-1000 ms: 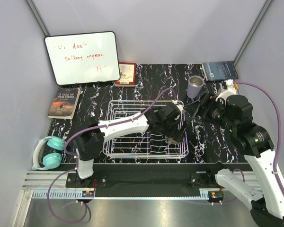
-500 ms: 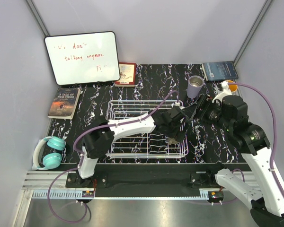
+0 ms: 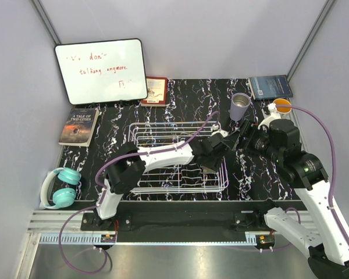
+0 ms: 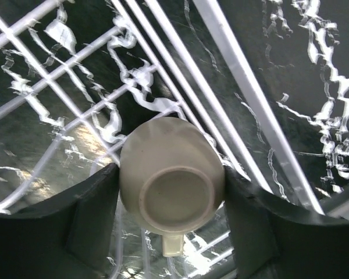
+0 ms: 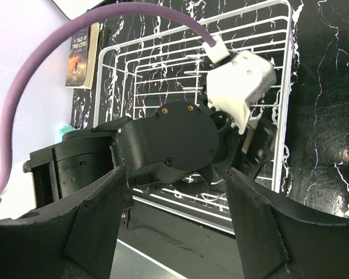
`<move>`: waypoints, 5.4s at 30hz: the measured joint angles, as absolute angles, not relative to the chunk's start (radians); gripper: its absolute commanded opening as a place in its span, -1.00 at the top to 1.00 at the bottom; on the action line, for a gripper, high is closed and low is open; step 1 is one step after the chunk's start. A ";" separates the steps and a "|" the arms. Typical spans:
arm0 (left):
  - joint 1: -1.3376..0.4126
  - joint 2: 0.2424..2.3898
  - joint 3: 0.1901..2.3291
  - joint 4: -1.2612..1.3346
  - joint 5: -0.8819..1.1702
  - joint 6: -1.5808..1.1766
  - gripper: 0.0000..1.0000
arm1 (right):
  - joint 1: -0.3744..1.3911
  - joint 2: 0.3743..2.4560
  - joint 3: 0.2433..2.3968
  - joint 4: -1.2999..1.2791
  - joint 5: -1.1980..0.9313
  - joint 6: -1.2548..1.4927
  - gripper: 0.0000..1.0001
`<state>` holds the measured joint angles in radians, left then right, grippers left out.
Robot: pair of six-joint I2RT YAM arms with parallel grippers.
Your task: Unload the cups from the dish rack
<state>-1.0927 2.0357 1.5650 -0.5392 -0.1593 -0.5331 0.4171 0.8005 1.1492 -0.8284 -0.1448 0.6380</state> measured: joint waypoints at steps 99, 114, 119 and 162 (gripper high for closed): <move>-0.709 1.641 0.878 1.218 0.854 -1.485 -0.47 | 0.416 0.826 0.949 -0.273 -0.536 0.955 1.00; -0.646 1.641 0.928 1.064 0.883 -1.484 -0.98 | 0.418 0.832 1.134 -0.599 -0.290 0.719 1.00; -0.621 1.634 0.900 0.910 0.873 -1.420 -0.98 | 0.417 0.978 1.224 -0.756 -0.075 0.651 1.00; -0.607 1.314 0.935 -0.373 0.419 -0.738 -0.94 | 0.184 2.047 1.572 -0.813 0.400 0.562 1.00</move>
<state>-0.6075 1.3136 0.9352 -0.3733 0.4187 -0.7376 0.1841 2.0468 1.5719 -0.8127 0.4004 0.5617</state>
